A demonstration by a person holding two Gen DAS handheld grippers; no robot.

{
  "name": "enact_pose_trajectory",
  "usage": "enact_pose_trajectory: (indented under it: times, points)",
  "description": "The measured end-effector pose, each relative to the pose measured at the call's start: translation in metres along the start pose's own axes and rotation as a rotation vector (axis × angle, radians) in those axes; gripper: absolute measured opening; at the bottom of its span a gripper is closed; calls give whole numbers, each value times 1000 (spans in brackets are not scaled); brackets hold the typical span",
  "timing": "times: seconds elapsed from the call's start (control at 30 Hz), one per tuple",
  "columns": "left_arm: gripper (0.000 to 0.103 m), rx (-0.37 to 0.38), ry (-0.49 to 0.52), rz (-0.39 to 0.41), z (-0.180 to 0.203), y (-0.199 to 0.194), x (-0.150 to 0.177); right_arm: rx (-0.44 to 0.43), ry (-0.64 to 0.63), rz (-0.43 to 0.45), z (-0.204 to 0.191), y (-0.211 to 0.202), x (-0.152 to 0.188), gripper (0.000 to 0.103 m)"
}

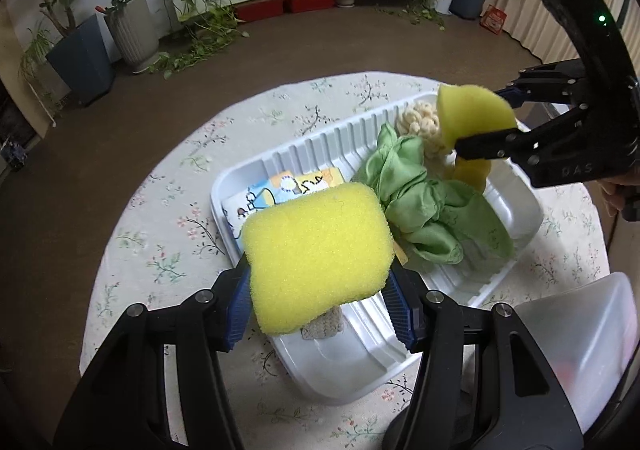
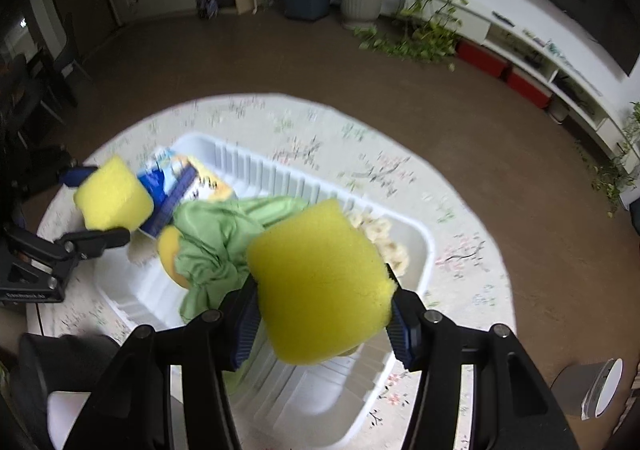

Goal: Organize soft objects
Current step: 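Carry both yellow sponges to the white tray and open both tools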

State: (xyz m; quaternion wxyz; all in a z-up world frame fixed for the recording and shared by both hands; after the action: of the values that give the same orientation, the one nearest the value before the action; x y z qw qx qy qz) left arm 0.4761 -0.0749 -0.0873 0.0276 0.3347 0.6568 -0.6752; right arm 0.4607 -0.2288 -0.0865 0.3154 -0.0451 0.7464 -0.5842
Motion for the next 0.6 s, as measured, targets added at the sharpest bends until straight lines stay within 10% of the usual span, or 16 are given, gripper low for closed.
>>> enact_pose_trajectory:
  times: [0.6]
  points:
    - [63, -7, 57, 42, 17, 5, 9, -2, -7, -39, 0, 35, 14, 63]
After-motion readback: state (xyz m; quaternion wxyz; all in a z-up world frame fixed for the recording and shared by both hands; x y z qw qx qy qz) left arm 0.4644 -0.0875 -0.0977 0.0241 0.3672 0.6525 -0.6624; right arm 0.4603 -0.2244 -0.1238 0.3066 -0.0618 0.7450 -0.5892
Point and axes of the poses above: each gripper's, at about its wrist camera, not at the fingertips, and y roughly the way its jaws point, z to its right, x to its underside, the point moved 8 cm from there along y, roughly the way its jaws point, and after that the axes turned 6 degrees about -x, right-handed, at the moved point
